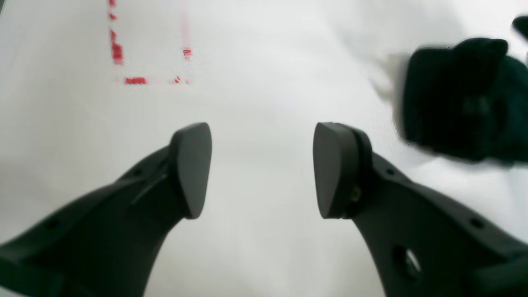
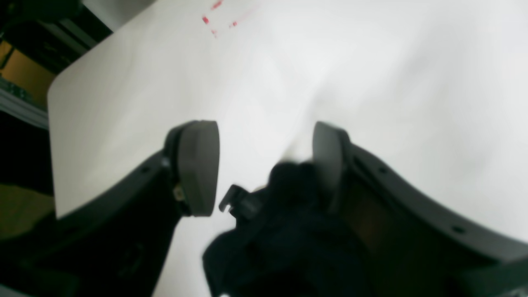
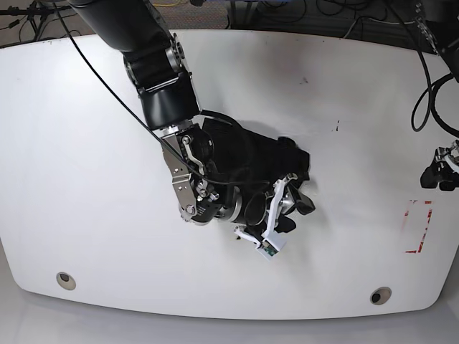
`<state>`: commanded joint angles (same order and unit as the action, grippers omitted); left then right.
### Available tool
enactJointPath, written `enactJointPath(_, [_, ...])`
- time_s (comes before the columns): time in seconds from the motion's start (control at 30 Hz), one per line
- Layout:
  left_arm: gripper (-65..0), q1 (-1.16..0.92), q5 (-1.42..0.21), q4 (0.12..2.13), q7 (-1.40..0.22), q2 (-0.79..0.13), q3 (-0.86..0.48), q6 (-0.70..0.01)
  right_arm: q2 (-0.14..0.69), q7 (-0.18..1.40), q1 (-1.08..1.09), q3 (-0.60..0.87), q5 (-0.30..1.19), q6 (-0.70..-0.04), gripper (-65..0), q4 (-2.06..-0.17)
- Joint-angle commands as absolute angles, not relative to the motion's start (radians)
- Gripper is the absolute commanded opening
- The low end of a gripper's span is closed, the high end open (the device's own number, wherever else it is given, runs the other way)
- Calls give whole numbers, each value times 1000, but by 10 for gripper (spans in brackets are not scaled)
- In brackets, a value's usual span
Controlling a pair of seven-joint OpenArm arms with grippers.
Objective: Fold the T-shirt properly
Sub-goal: 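Bring the left gripper back and grasp the bundle edge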
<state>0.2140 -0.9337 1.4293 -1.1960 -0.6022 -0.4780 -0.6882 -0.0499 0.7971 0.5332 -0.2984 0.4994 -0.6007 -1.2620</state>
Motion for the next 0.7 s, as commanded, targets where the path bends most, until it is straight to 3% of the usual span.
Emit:
enactJointPath(0.23, [-283,189,-934,1580,-1196,-555,-311,-687,36,800,518,-381,501,-601,-308,-1322])
enactJointPath(0.53, [-283,162,-920,1742,-1196,-435,-143,-682,156,832,398,-354,503,-601,-319,-1524])
enactJointPath(0.7, [-283,116,-858,1799,-1196,-374,-59,-684,200,839,337,-288,501,-601,-466,-1558])
